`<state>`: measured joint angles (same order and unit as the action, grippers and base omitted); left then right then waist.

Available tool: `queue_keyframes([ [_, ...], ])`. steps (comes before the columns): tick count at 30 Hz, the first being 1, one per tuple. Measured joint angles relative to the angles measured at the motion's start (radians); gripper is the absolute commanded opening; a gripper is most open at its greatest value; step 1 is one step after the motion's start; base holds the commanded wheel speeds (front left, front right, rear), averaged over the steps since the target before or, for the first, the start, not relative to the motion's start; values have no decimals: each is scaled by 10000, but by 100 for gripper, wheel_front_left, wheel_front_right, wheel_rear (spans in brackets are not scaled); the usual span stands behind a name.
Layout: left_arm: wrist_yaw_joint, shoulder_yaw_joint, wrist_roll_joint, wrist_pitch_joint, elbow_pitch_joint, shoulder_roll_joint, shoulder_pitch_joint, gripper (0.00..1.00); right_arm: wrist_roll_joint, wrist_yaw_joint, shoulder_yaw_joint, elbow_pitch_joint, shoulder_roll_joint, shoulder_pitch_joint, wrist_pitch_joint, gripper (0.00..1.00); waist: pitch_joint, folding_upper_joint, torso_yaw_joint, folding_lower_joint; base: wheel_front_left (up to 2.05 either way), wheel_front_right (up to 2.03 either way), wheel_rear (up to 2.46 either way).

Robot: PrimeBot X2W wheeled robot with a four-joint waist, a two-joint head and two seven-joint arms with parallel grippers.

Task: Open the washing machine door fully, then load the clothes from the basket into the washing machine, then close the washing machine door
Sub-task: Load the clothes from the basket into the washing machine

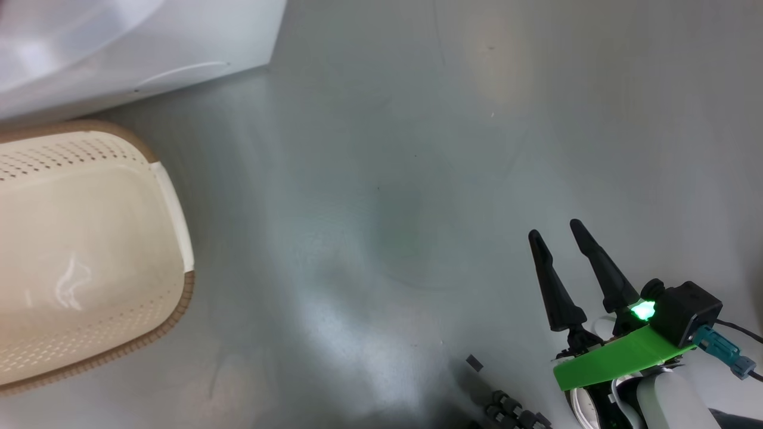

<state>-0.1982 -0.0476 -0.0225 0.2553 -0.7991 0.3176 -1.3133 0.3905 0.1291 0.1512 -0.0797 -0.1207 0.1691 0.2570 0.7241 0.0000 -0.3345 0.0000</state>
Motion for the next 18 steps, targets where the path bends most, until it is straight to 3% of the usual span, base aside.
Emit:
queue_keyframes([
  [5,-88,-69,27,0,113,161,-295,0,0,0,13,-21,-4,4,-2,100,170,0,-91,0,0,0,0],
  [11,-86,-238,63,0,-1181,138,-459,1,2,0,54,-132,-12,6,-2,100,89,0,-73,0,0,0,0],
  [13,-86,-274,67,-15,-1615,123,-535,43,25,0,63,-144,-10,6,-2,100,25,0,-69,0,0,0,0],
  [14,-86,-274,63,-17,-1806,111,-611,84,104,0,67,-153,-10,6,-2,100,-10,0,-67,0,0,0,0],
  [15,-88,-276,63,-33,-1990,111,-686,100,167,0,71,-178,-8,6,-2,100,-49,0,-65,0,0,0,0],
  [18,-90,-314,50,-105,-2462,109,-833,100,242,0,56,-211,2,6,0,100,-178,0,-59,0,0,0,0],
])
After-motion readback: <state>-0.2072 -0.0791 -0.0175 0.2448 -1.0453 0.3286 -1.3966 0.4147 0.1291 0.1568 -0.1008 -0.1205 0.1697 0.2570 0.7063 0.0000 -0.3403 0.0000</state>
